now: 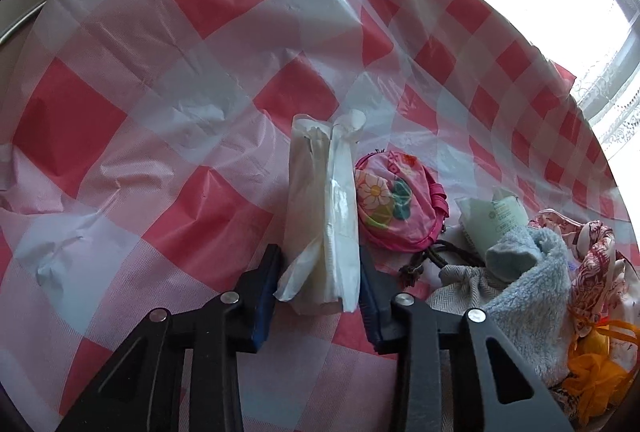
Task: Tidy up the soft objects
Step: 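Grasp the white tissue packet with the left tool while the right tool grasps the blue plush pig, then carry the tissue packet and plush pig over the white box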
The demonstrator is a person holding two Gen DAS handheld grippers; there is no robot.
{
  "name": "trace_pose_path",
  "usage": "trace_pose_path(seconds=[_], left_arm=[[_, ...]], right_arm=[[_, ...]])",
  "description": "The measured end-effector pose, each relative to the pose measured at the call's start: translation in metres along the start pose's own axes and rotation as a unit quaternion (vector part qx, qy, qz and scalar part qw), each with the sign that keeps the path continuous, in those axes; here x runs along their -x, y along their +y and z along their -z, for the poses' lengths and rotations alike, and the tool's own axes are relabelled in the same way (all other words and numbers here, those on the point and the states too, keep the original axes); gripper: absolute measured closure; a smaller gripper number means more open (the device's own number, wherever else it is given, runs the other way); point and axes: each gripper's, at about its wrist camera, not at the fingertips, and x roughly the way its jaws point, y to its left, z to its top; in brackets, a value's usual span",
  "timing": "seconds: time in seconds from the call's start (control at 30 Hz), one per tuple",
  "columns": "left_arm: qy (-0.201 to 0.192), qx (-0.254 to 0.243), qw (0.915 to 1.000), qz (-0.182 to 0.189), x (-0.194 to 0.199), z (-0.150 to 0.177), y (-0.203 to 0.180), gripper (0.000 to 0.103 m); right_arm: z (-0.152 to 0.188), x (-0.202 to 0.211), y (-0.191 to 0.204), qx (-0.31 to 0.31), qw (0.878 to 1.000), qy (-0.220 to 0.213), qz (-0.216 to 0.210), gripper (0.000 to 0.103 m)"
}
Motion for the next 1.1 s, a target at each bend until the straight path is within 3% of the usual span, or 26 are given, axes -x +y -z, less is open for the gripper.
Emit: trace_pose_path(seconds=[0.3,0.63,1.1], left_arm=[[-0.026,0.009,0.9996,0.011,0.036,0.026,0.016,0.066],[-0.054,0.014,0.9982,0.021,0.084,0.069,0.026,0.066],[-0.066,-0.026,0.9932,0.092,0.155,0.144,0.0,0.066]], right_arm=[[0.017,0.037,-0.006,-0.05,0.998,-0.033,0.007,0.046],[0.045,0.059,-0.019,-0.097,0.995,-0.029,0.004,0.05],[0.089,0.099,-0.021,-0.11,0.994,-0.024,0.006,0.058]])
